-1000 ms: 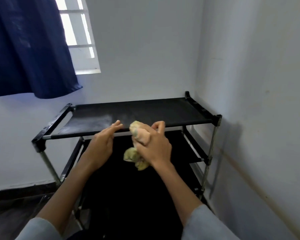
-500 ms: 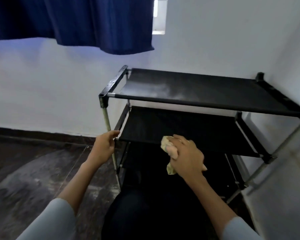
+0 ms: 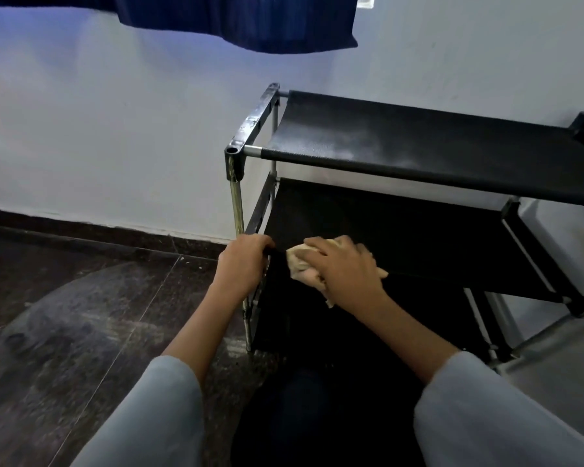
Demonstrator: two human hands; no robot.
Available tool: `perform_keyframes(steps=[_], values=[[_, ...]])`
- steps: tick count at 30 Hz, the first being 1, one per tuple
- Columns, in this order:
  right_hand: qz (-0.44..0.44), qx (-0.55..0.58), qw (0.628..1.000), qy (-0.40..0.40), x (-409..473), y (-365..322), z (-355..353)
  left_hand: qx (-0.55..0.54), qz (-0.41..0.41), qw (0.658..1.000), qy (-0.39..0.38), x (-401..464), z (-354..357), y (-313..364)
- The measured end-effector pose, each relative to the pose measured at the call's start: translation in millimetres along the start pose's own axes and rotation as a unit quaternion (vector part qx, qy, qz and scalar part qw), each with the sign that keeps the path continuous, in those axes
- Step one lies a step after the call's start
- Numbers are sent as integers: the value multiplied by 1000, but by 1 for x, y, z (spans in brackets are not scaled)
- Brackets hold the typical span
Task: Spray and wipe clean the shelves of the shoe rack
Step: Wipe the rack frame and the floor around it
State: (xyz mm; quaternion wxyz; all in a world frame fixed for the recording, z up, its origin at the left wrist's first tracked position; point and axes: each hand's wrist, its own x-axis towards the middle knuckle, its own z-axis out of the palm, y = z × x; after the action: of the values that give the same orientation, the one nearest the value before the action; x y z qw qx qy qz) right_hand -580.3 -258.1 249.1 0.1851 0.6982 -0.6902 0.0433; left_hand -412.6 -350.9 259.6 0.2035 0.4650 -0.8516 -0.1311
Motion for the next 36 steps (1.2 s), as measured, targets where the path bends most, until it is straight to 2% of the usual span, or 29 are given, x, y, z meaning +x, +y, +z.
perform_keyframes(steps=[3, 7, 12, 17, 19, 23, 30, 33, 36], values=[[6, 3, 1000, 27, -25, 35, 9, 12, -4, 1000, 21, 2, 0, 1], [5, 11, 1000, 16, -38, 52, 7, 4, 5, 1000, 29, 5, -1, 0], [-5, -34, 999, -37, -15, 16, -6, 2, 31, 999, 30, 7, -1, -3], [-39, -29, 999, -1, 24, -48, -5, 23, 56, 998, 26, 8, -3, 0], [-47, -34, 998, 15, 30, -50, -3, 24, 48, 998, 25, 8, -3, 3], [-35, -30, 998, 31, -2, -6, -2, -11, 3, 1000, 20, 6, -3, 5], [68, -30, 997, -4, -104, 116, 2, -13, -7, 1000, 25, 5, -1, 7], [105, -37, 993, -30, -115, 128, -2, -9, -12, 1000, 17, 4, -1, 9], [110, -31, 993, -21, -102, 111, -8, -2, 3, 1000, 30, 3, 0, 12]])
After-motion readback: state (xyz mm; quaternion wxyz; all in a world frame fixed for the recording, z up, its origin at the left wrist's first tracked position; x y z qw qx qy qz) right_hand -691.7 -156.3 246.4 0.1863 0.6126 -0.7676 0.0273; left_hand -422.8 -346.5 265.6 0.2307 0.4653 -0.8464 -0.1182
